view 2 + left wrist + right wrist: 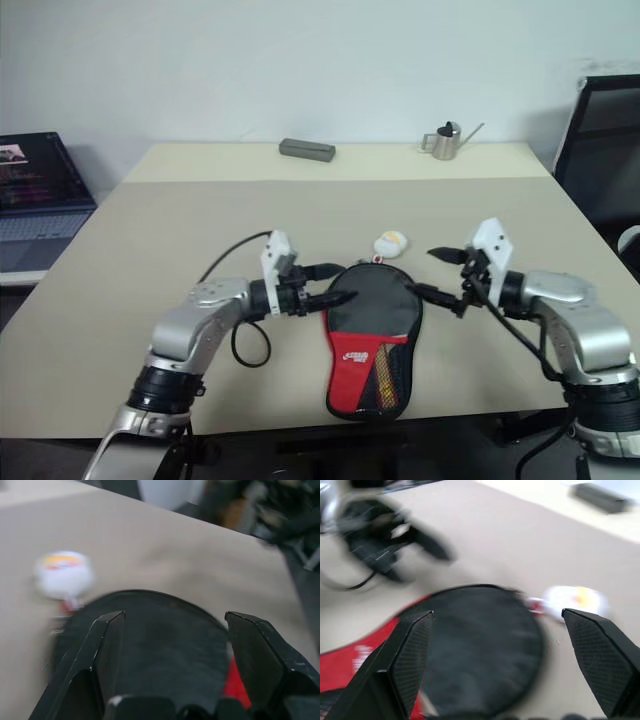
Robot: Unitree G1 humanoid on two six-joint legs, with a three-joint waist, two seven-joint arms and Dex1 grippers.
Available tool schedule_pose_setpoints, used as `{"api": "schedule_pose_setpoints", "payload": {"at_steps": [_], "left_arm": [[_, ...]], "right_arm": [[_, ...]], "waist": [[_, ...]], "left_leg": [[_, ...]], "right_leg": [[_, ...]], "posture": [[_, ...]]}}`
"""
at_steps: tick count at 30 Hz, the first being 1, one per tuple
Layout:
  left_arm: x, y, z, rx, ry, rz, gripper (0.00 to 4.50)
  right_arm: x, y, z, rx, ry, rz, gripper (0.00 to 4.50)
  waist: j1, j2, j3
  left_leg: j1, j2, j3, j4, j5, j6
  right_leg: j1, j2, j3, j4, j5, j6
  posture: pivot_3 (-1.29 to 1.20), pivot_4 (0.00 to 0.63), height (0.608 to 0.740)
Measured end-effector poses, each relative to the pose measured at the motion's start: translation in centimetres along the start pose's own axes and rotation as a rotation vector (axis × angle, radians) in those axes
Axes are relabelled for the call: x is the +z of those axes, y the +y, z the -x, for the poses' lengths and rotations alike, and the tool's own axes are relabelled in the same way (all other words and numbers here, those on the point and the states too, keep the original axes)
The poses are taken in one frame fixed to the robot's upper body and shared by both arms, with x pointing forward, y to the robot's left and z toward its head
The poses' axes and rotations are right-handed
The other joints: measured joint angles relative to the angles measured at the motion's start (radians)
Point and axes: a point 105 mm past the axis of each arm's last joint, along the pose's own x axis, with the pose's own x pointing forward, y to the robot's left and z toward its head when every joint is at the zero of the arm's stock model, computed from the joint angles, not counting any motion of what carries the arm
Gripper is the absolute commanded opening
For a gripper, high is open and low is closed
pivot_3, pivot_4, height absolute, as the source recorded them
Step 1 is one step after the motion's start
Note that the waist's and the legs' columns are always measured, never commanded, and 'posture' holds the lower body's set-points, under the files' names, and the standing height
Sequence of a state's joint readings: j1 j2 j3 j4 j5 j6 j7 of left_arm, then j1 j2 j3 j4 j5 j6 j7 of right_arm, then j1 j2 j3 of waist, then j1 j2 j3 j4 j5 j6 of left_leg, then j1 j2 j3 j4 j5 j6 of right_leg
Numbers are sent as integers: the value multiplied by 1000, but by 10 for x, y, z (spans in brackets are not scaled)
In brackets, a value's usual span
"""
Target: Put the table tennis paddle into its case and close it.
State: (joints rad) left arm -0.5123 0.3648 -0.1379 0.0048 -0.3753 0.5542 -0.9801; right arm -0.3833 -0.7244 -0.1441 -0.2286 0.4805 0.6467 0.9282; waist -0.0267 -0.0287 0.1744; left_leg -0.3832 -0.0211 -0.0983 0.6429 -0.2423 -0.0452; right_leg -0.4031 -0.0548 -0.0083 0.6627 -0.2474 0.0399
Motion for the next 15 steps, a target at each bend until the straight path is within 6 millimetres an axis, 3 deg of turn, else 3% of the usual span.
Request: {"api": "schedule_pose_setpoints", "payload": {"at_steps": [4,7,15], "left_arm": [[-22,-6,-15,-67,72,-10,4411],[-34,-11,-21,-125,125,-42,4465],[-28,-15,-38,-154,113,-152,4465]], "right_arm": [[-14,3,16,-12,55,-54,4500],[-18,13,19,26,77,-71,4500],[-13,17,24,27,81,-52,4500]], "waist": [[0,0,0],[-2,1,0],[1,0,1]], "left_leg": [[0,0,0,0,0,0],[0,0,1,0,0,0],[-1,0,1,0,0,1]], "right_leg": [[0,0,0,0,0,0],[0,0,1,0,0,0],[0,0,1,-1,0,1]], "posture": [[0,150,740],[0,150,740],[0,150,740]]}}
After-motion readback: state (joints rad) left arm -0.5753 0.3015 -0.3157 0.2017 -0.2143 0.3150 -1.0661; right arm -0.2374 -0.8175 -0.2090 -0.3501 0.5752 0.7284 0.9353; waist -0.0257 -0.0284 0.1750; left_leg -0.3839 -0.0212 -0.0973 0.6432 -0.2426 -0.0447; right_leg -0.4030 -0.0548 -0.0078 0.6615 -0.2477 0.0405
